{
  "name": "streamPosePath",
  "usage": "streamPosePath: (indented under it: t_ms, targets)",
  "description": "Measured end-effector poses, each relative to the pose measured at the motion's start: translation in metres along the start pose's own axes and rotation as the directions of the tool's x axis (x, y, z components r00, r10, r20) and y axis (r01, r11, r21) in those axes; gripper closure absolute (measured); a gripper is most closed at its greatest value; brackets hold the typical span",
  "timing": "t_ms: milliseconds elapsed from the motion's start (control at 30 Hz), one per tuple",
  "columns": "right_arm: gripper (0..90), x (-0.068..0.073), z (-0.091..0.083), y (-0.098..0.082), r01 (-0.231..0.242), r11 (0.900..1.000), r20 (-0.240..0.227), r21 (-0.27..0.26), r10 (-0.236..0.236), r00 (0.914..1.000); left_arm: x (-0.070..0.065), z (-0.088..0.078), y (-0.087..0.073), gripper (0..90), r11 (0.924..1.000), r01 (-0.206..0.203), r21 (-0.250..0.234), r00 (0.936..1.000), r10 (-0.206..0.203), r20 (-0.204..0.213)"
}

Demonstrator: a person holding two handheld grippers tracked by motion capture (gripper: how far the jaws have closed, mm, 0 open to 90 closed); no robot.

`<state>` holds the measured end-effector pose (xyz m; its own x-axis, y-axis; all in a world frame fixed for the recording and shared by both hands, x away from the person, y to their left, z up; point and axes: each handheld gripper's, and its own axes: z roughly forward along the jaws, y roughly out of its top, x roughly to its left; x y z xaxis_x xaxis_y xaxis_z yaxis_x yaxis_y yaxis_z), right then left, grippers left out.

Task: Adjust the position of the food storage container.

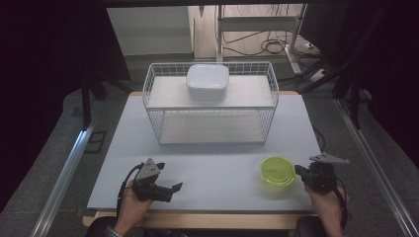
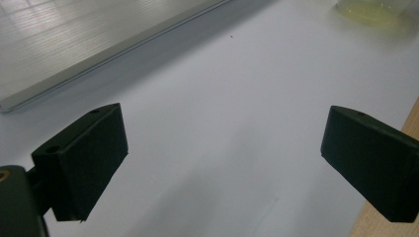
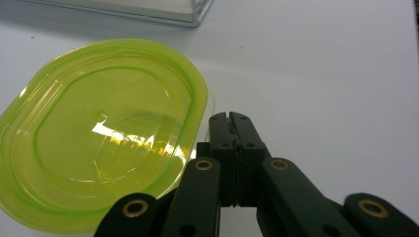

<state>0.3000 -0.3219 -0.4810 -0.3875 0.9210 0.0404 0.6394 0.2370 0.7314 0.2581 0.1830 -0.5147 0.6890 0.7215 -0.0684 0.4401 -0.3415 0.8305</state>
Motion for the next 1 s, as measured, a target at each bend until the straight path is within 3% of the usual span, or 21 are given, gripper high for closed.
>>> streamPosePath:
  t_ms: [167, 333, 400, 600, 800, 1000]
  targets:
    - [89.3, 0.009, 0.003, 0.002, 0.005, 1.0, -0.03, 0.007, -0.005, 0.9995, 0.0, 0.001, 0.0, 3.7, 1.0, -0.001, 0.002, 1.0, 0.001, 0.003]
    - [88.9, 0.03, 0.009, 0.005, 0.045, 0.999, -0.07, 0.017, -0.044, 0.9965, -0.001, 0.001, 0.0, 3.6, 1.0, -0.006, 0.005, 1.0, 0.006, 0.004]
    - [88.1, 0.033, 0.008, 0.005, 0.051, 0.998, -0.064, 0.022, -0.049, 0.9968, -0.002, 0.001, 0.0, 3.7, 1.0, -0.007, 0.006, 1.0, 0.007, 0.004]
    - [88.2, 0.029, 0.003, -0.003, 0.006, 0.999, -0.043, 0.05, -0.003, 0.9991, -0.002, 0.001, 0.0, 3.7, 0.9999, -0.012, 0.007, 0.9999, 0.012, 0.001]
    - [88.1, 0.039, 0.002, -0.014, 0.015, 0.996, -0.081, 0.093, -0.008, 0.9967, -0.003, 0.001, 0.0, 3.7, 0.9998, -0.014, 0.01, 0.9999, 0.014, 0.002]
    - [87.9, 0.046, 0.007, -0.015, 0.033, 0.993, -0.108, 0.116, -0.02, 0.994, -0.004, 0.003, 0.0, 3.8, 0.9997, -0.018, 0.016, 0.9998, 0.018, 0.006]
